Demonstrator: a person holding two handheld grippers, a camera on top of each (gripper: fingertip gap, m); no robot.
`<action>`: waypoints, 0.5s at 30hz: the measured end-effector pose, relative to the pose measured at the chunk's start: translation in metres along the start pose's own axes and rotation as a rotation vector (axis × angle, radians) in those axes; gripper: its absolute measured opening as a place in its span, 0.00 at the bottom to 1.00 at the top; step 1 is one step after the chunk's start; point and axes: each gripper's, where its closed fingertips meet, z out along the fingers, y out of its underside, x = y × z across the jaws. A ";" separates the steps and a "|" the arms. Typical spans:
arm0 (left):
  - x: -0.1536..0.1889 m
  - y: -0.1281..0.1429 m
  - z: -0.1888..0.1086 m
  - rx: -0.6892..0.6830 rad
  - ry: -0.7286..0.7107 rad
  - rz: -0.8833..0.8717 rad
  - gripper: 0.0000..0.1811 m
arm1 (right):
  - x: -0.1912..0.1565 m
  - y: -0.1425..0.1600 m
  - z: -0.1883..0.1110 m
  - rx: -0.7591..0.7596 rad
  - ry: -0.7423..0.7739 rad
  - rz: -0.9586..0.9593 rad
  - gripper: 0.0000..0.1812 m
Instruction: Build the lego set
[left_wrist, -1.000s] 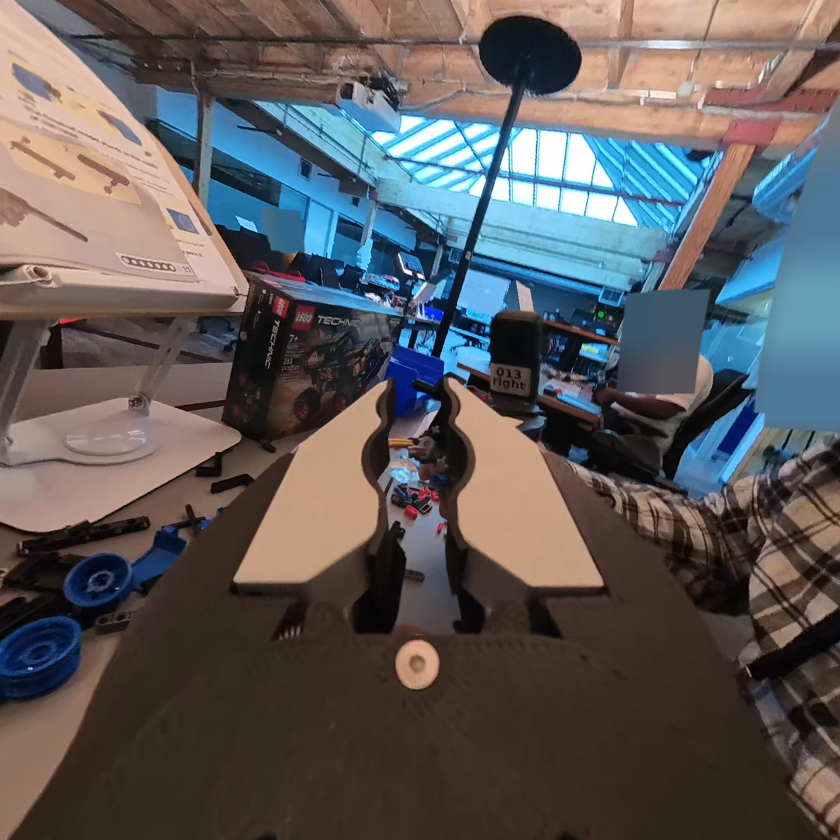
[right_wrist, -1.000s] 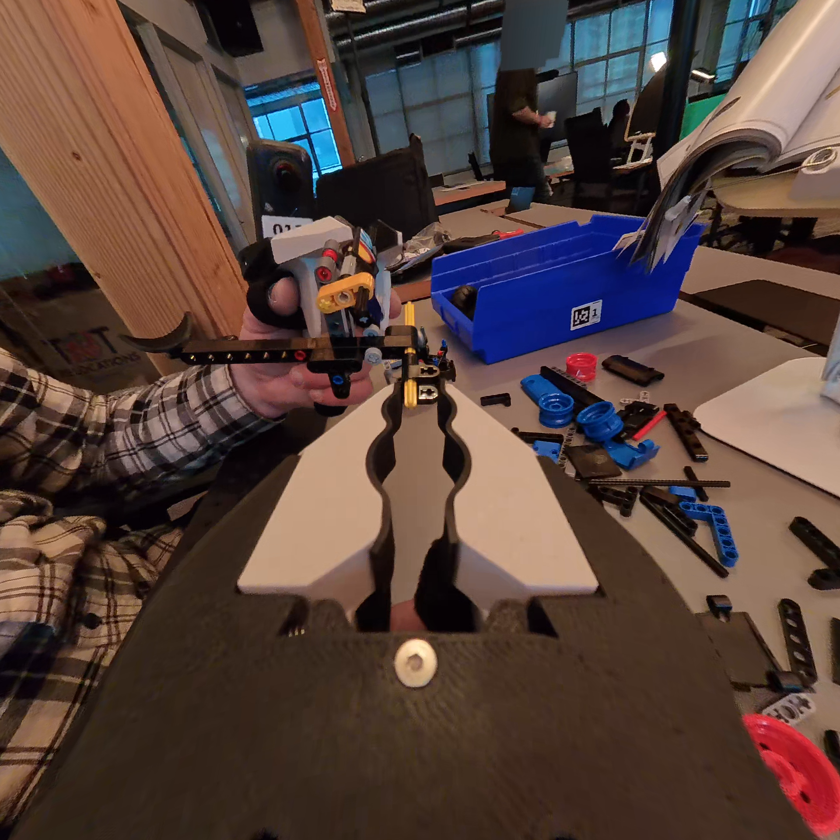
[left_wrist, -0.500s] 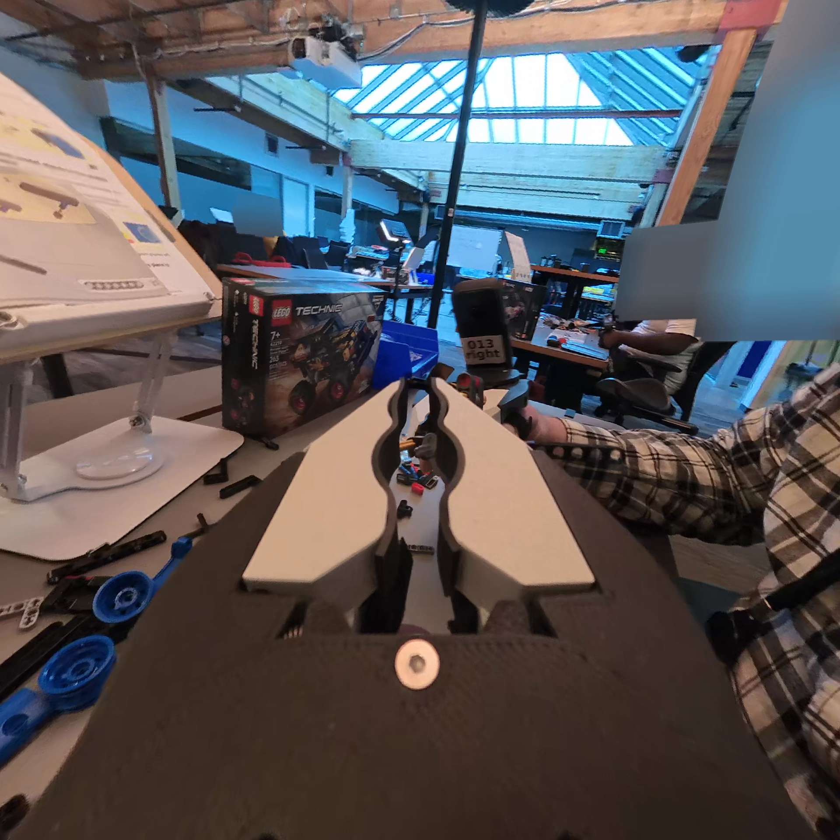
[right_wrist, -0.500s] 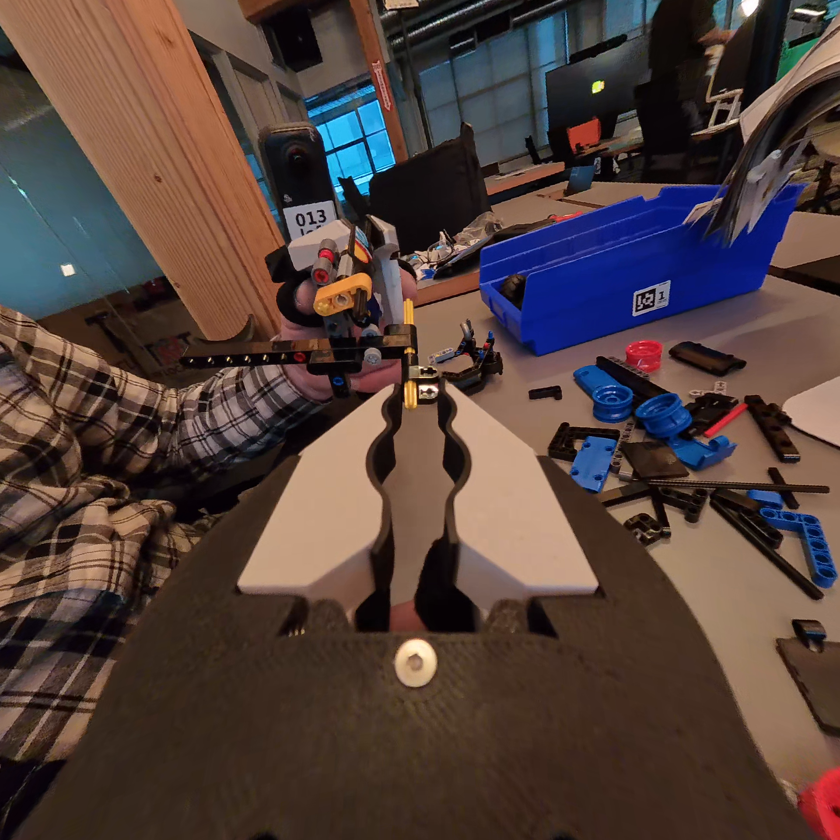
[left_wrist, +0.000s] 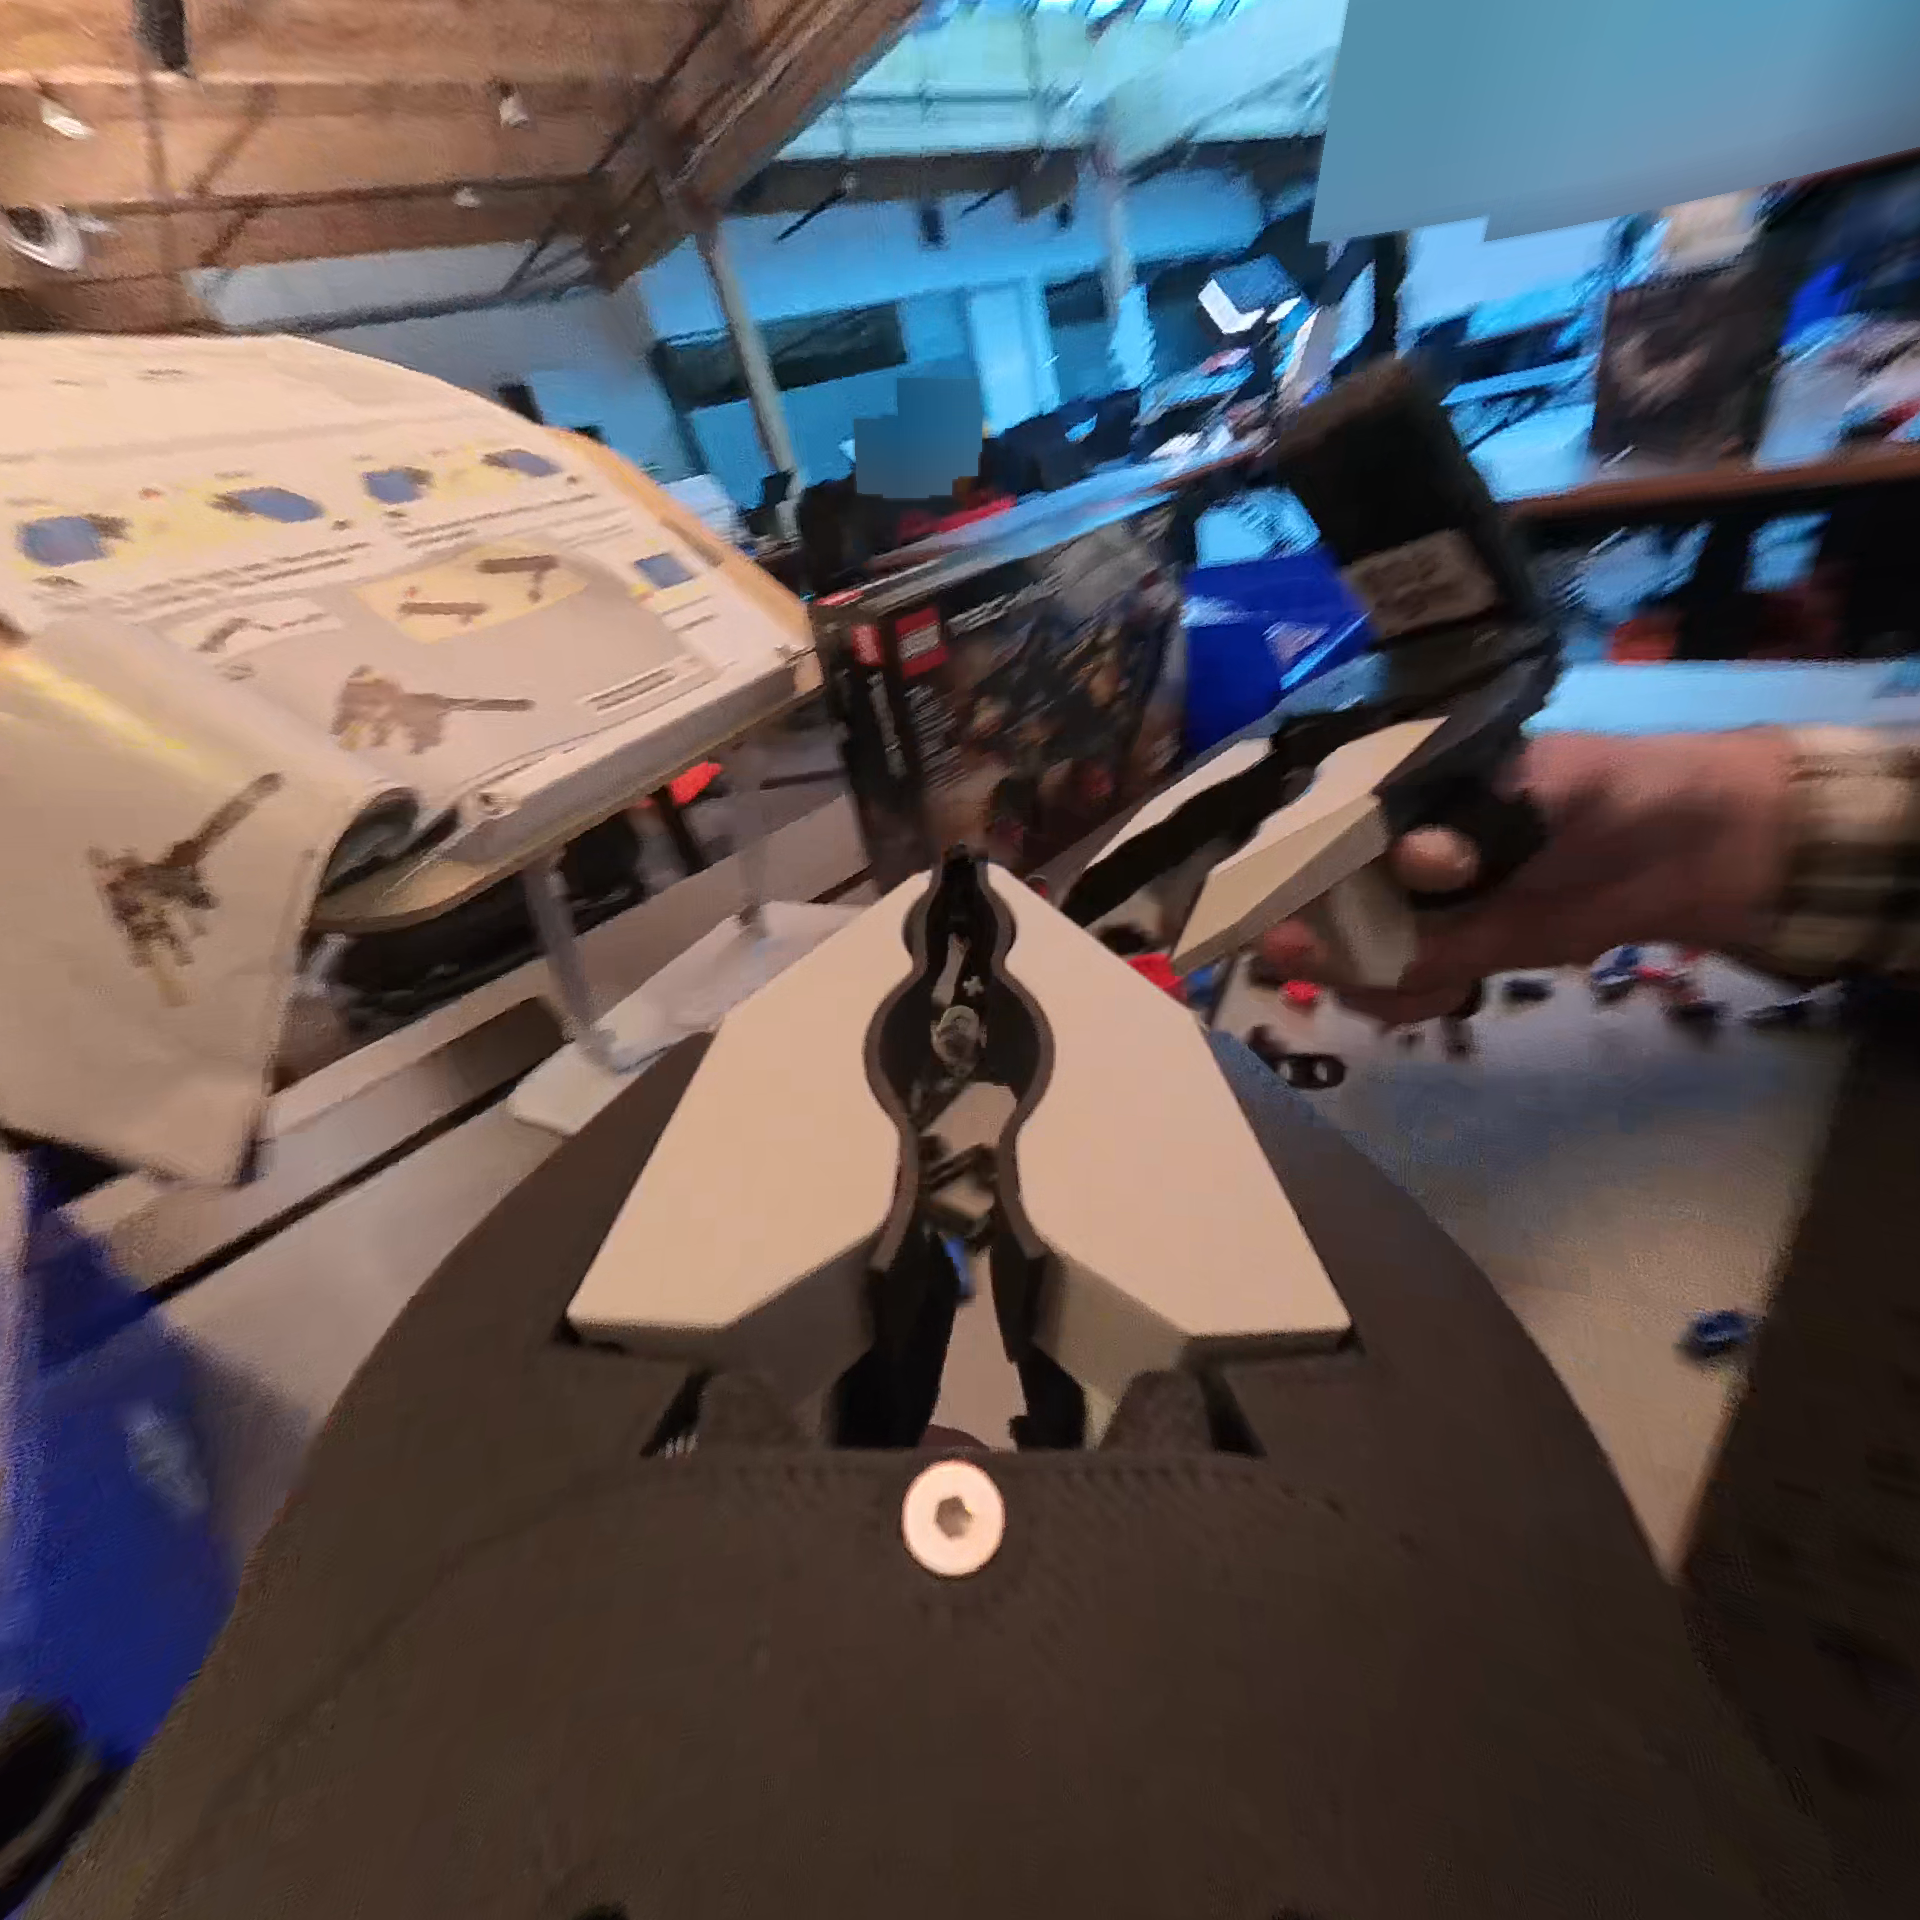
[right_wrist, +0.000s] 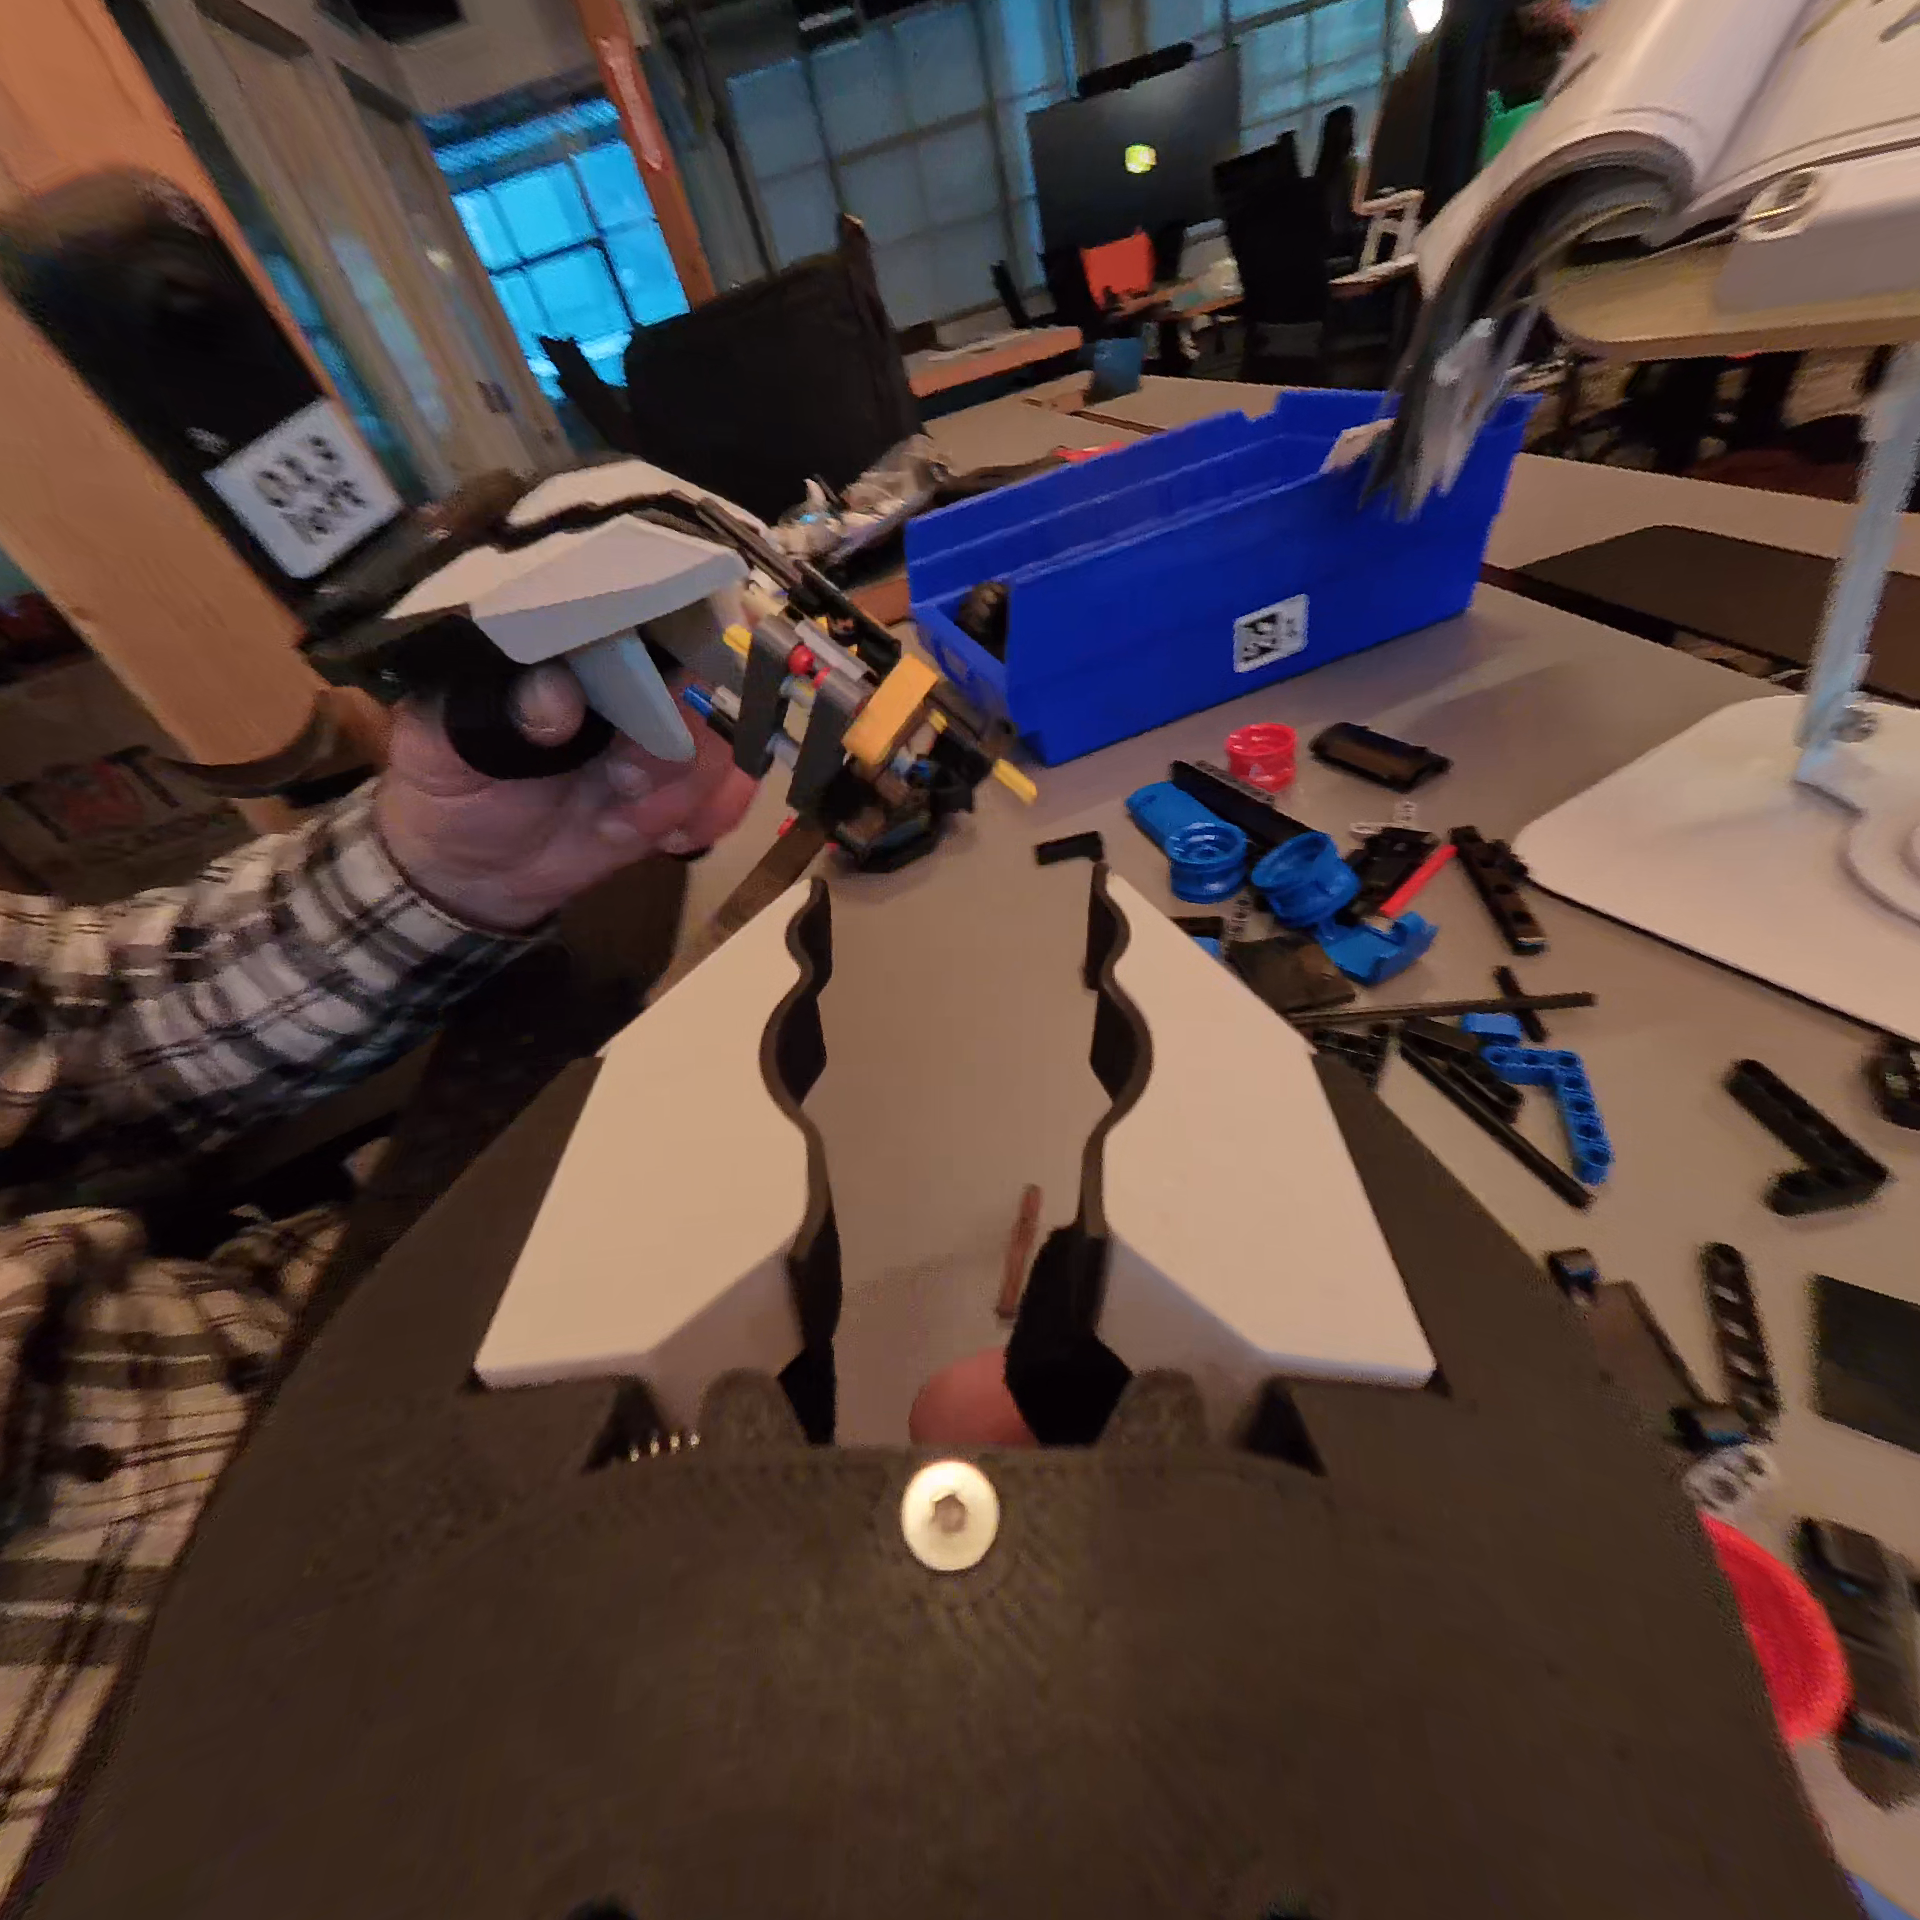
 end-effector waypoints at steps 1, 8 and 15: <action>-0.005 0.005 0.001 -0.032 -0.049 0.060 0.00 | 0.004 0.000 0.000 -0.001 0.022 -0.004 0.26; -0.022 0.027 0.002 -0.164 -0.174 0.184 0.00 | 0.011 -0.003 -0.002 0.018 0.050 0.026 0.24; -0.027 0.031 0.002 -0.190 -0.210 0.198 0.00 | -0.004 0.009 0.008 -0.047 0.022 -0.054 0.25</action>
